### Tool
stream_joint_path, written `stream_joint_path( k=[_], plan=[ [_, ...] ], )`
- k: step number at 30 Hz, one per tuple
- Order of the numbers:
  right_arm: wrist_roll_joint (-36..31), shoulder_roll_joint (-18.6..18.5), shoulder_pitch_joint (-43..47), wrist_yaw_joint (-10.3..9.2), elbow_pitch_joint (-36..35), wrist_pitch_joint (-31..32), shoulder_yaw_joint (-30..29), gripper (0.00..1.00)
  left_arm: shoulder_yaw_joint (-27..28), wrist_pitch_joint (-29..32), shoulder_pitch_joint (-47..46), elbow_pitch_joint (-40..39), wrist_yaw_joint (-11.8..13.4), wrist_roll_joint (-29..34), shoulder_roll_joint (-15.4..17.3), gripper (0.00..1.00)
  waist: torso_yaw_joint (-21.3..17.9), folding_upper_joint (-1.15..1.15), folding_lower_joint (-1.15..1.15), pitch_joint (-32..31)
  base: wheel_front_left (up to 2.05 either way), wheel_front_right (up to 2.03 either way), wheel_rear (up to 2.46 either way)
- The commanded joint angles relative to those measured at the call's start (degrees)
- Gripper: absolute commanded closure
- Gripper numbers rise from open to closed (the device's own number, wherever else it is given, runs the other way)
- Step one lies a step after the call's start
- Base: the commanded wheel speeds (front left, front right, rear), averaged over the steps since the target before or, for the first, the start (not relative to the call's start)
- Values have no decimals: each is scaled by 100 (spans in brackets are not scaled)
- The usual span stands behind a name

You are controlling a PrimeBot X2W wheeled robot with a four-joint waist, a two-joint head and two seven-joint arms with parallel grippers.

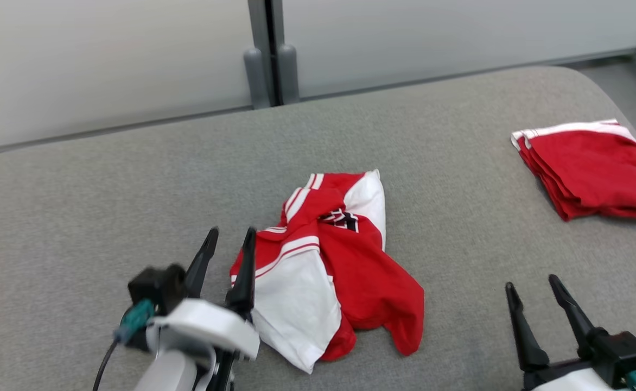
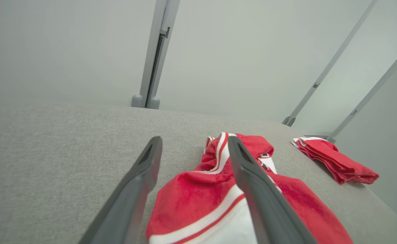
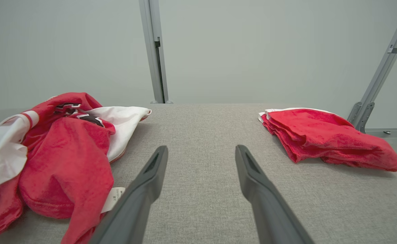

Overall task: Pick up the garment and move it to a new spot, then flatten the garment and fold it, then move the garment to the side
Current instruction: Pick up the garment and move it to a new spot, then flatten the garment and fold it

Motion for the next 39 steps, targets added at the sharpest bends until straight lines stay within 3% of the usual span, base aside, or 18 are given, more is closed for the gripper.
stream_joint_path(
  k=[1,5,9,17,24,33,39],
  plan=[
    [-60,-26,104,-2,-45,-2,-100,0,67,-89,256,-144,90,72,54,0,205,0,0,-268,0,0,0],
    [-226,-25,350,-2,-190,-1,-406,0,390,-230,1351,-820,467,423,289,0,494,0,0,-551,0,0,0],
    [-323,-44,488,-2,-292,-2,-541,0,960,-237,2199,-1517,655,866,210,0,677,0,0,-695,0,0,0],
    [-340,-28,770,-2,-462,-1,-874,0,1884,-234,3234,-2179,309,1574,-80,0,1035,0,0,-853,0,0,0],
    [-213,-26,793,-2,-394,-1,-817,0,2137,-235,3348,-2118,53,1768,-141,0,1096,0,0,-878,0,0,0],
    [-185,-25,733,-2,-364,-2,-766,0,2047,-234,3232,-2123,92,1626,-148,0,1062,0,0,-848,0,0,0],
    [-210,-25,667,-2,-351,-1,-735,0,1664,-235,2992,-2323,8,1703,-152,0,945,0,0,-783,0,0,0]
  ],
)
